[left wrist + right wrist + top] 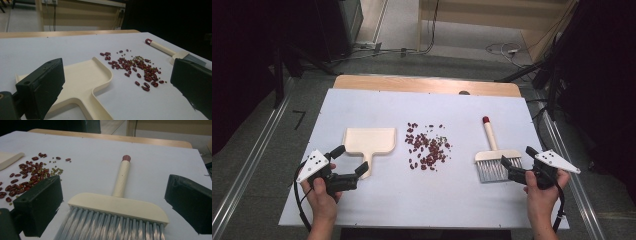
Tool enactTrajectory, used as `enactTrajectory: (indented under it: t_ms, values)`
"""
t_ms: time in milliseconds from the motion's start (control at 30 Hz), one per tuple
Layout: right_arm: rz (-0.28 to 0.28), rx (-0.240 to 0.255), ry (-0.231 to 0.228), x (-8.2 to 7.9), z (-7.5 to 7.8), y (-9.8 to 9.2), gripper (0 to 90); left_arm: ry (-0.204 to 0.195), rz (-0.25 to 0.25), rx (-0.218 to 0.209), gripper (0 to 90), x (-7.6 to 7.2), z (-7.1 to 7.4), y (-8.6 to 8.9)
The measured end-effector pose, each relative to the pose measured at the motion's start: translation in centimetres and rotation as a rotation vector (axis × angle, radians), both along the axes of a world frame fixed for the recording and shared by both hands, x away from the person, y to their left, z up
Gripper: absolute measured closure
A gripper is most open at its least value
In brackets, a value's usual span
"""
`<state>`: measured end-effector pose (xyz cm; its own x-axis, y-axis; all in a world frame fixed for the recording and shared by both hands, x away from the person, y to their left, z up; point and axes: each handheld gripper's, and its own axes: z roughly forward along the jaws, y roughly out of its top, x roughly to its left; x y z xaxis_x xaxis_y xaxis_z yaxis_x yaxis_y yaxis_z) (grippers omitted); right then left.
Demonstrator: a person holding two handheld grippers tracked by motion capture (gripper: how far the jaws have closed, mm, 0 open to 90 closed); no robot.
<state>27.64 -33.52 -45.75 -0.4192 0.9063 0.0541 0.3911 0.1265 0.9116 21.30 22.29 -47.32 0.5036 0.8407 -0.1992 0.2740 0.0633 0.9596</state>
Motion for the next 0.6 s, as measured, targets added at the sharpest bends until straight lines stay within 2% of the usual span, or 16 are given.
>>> enactTrajectory:
  t_ms: [100,233,300,467,600]
  values:
    - [-0.007,0.008,0.002,0.1,0.3,0.1,0.4,0.001,-0.002,-0.005,0.0,0.2,0.1,0.1]
    - [-0.037,-0.003,0.013,0.6,1.2,0.5,0.4,0.004,0.001,0.007,0.0,0.4,0.2,-0.1]
    - [-0.033,0.003,0.021,1.0,1.7,0.8,0.4,0.007,-0.006,0.012,0.0,0.4,0.2,-0.2]
    - [-0.002,-0.003,0.058,2.4,3.1,1.8,2.0,0.011,-0.006,0.012,0.0,0.5,0.3,-0.2]
    - [-0.044,-0.009,0.105,4.1,3.9,2.4,7.3,0.016,-0.006,0.013,0.0,0.5,0.3,-0.2]
